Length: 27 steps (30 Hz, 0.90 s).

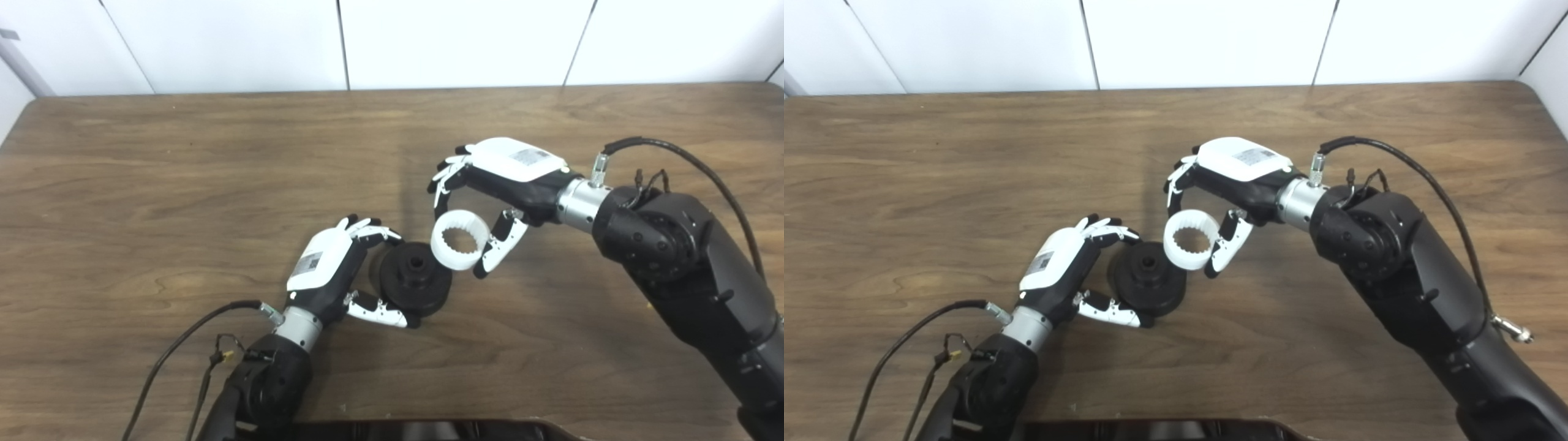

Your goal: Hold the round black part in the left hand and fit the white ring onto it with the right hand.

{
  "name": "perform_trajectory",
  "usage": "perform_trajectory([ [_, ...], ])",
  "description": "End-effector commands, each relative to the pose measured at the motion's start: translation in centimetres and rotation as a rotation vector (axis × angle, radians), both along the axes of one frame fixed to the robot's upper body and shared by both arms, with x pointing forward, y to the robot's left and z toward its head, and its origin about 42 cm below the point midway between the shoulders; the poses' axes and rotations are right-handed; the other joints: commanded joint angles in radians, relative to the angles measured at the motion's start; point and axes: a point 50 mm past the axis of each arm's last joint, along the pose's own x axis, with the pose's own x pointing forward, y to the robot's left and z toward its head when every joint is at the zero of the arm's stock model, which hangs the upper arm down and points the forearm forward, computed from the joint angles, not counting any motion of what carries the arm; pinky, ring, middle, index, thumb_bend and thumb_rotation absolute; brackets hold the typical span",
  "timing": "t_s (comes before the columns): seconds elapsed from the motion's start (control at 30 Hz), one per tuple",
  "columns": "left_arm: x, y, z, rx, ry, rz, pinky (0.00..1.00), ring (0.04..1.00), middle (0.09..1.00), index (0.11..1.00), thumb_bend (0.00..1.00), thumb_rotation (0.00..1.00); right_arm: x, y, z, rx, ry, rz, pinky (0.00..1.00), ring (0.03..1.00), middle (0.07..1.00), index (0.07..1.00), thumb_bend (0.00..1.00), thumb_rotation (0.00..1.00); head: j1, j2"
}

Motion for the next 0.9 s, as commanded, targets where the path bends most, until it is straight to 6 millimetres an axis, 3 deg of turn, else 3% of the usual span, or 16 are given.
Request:
perform_trajectory([
  [0.0,0.2,-0.5,-0.2,0.013,0.019,-0.016,1.0,0.899,0.796,0.481,0.52,0.06,-0.1,0.5,2.0,0.022,-0.089,0.039,1.0,0.915,0.808,0.481,0.53,0.14,0.004,0.001],
  [0.87,0.2,-0.8,0.0,0.008,0.015,-0.016,1.0,0.898,0.79,0.481,0.52,0.06,-1.5,3.0,0.2,0.035,-0.031,0.105,1.0,0.918,0.807,0.481,0.53,0.14,0.006,0.011],
])
